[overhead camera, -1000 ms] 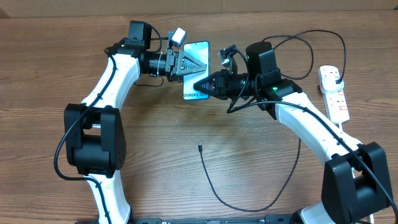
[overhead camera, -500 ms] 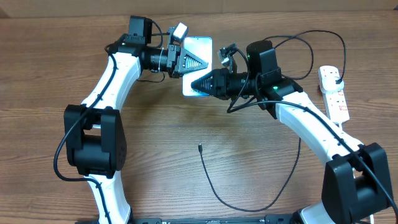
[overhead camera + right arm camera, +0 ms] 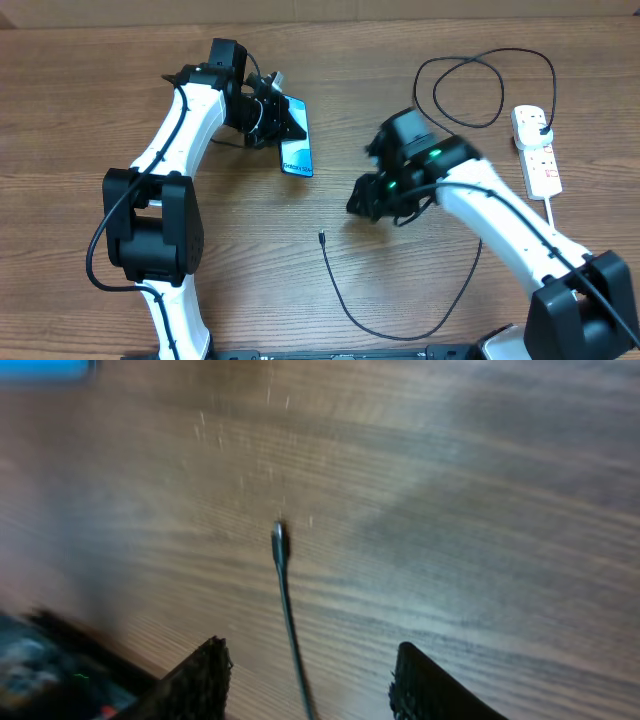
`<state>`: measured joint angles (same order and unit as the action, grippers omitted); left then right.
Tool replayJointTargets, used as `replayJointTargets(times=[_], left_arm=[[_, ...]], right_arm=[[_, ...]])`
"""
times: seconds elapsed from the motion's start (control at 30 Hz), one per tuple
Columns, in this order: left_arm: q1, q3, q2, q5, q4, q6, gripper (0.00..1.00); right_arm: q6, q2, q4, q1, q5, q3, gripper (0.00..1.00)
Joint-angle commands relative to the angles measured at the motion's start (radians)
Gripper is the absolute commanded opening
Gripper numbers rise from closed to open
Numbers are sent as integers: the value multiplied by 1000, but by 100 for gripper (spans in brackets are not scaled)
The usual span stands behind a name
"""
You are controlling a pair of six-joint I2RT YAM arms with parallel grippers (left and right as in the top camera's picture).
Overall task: Plug charger to phone and switch on socket
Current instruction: 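Lower the right gripper to the USB-C cable end and grasp it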
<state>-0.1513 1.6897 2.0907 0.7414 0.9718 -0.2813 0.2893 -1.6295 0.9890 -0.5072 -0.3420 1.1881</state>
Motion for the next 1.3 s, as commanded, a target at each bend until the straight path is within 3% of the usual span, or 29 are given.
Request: replayJointTargets(times=[0.0, 0.1, 0.13, 0.17, 0.33, 0.43, 0.53, 0.67, 0.7, 0.77, 0.87, 1.07, 1.2, 1.27], left_arm=[[-10, 29, -38, -71, 17, 16, 4], [-10, 29, -38, -103, 50, 50, 4], [-10, 28, -38, -103, 59, 58, 4], [-10, 28, -38, -102, 68, 57, 4], [-10, 28, -38, -102, 76, 57, 4], [-10, 28, -38, -101, 79, 57, 4], [-10, 28, -38, -101, 80, 57, 4], [-12, 28, -38, -101, 79, 56, 4], [-12, 28, -38, -101, 79, 54, 4], [-5, 28, -38, -76, 78, 48, 4], [14, 28, -38, 10, 76, 50, 4], [18, 28, -38, 20, 77, 50, 4], [18, 28, -38, 23, 78, 49, 4], [21, 28, -38, 23, 78, 49, 4]], right_arm=[[-27, 17, 28, -119, 122, 2, 99], [-24, 11, 14, -231, 48, 2, 100], [20, 4, 26, -264, 125, 2, 85], [73, -6, 44, -293, 217, 2, 77], [129, -76, 49, -408, 293, -9, 51], [160, -154, 50, -435, 319, -10, 25], [160, -174, 65, -435, 319, -10, 10], [159, -174, 30, -435, 314, -51, 15], [143, -174, -13, -435, 315, -76, 26], [101, -174, -48, -435, 315, -88, 36], [99, -174, -78, -435, 315, -89, 37], [108, -174, -129, -435, 313, -91, 43], [122, -174, -226, -434, 340, -177, 36], [206, -174, -256, -433, 405, -238, 34]])
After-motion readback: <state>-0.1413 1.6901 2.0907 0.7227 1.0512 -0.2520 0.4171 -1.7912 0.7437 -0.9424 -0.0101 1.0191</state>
